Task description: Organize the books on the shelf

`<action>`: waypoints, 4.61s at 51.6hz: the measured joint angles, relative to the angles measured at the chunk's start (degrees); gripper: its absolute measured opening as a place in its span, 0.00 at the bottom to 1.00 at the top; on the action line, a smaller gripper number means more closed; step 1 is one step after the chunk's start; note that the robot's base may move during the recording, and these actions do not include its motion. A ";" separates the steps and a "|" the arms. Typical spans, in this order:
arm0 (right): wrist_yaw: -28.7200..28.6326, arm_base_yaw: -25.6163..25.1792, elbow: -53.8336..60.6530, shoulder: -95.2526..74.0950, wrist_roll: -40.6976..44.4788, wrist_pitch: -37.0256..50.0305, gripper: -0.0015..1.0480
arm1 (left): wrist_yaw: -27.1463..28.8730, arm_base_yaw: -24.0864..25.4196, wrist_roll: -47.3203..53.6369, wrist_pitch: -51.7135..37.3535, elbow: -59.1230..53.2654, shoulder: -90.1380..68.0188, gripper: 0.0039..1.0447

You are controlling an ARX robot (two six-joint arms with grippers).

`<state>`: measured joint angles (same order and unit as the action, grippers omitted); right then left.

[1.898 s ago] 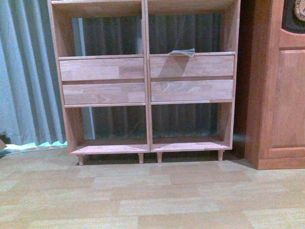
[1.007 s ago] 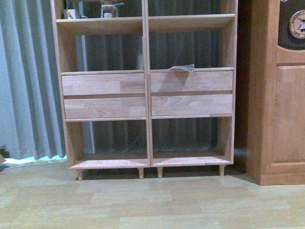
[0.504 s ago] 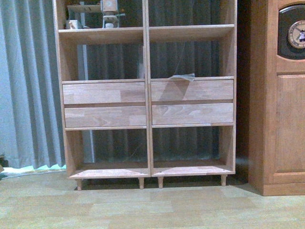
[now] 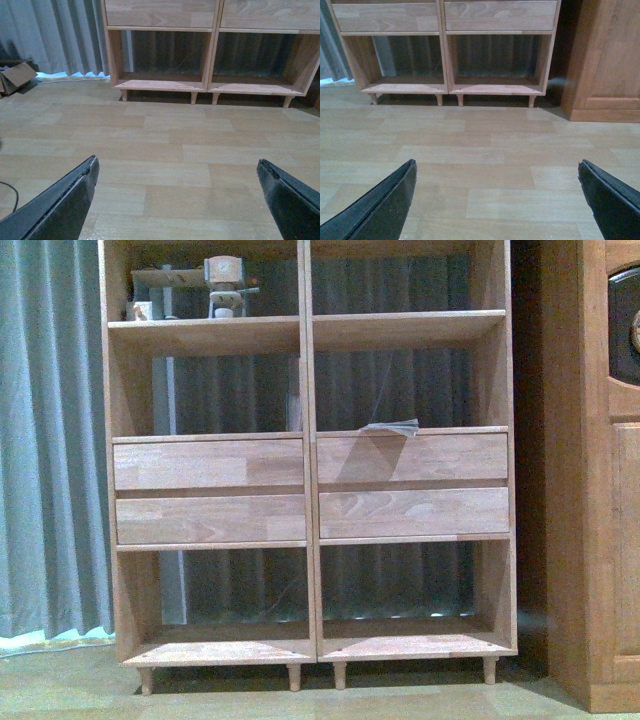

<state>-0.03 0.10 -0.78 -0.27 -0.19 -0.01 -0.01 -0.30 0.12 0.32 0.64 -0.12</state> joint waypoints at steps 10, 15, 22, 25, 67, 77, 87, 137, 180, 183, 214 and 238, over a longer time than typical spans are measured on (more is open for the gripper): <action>0.00 0.00 0.00 0.00 0.02 0.00 0.93 | 0.02 0.00 0.00 0.00 0.00 0.00 0.93; 0.00 0.00 0.00 0.00 0.00 0.00 0.93 | 0.02 0.00 0.00 0.00 0.00 0.00 0.93; 0.00 0.00 0.00 0.00 0.00 0.00 0.93 | 0.00 0.00 0.00 0.00 0.00 0.00 0.93; 0.00 0.00 0.00 0.00 0.00 0.00 0.93 | 0.02 0.00 0.00 0.00 0.00 0.00 0.93; -0.02 0.00 0.00 0.00 0.00 0.00 0.93 | 0.04 0.00 0.00 0.00 0.00 0.04 0.93; 0.00 0.00 0.00 0.00 0.02 0.00 0.93 | 0.04 0.00 0.00 0.00 0.00 0.07 0.93; 0.00 0.00 0.00 0.00 0.00 0.00 0.93 | 0.00 0.00 0.00 0.00 0.00 0.07 0.93; 0.00 0.00 0.00 0.00 0.02 0.00 0.93 | 0.02 0.00 0.00 0.00 0.02 0.07 0.93; 0.02 0.00 0.00 0.00 0.00 0.00 0.93 | 0.00 0.00 0.00 0.00 0.00 0.07 0.93; 0.02 0.00 0.00 0.00 0.02 0.00 0.93 | 0.02 0.00 0.00 0.00 0.00 0.07 0.93; 6.14 1.11 -1.55 -4.70 -2.03 -1.27 0.93 | 0.00 0.00 0.00 0.00 0.02 0.07 0.93; -14.80 -3.74 -30.25 -50.73 -44.65 -3.34 0.93 | 0.00 0.00 0.00 0.00 0.00 0.07 0.93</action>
<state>-14.83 -3.64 -31.03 -51.00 -44.84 -3.36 -0.01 -0.30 0.12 0.32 0.64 -0.05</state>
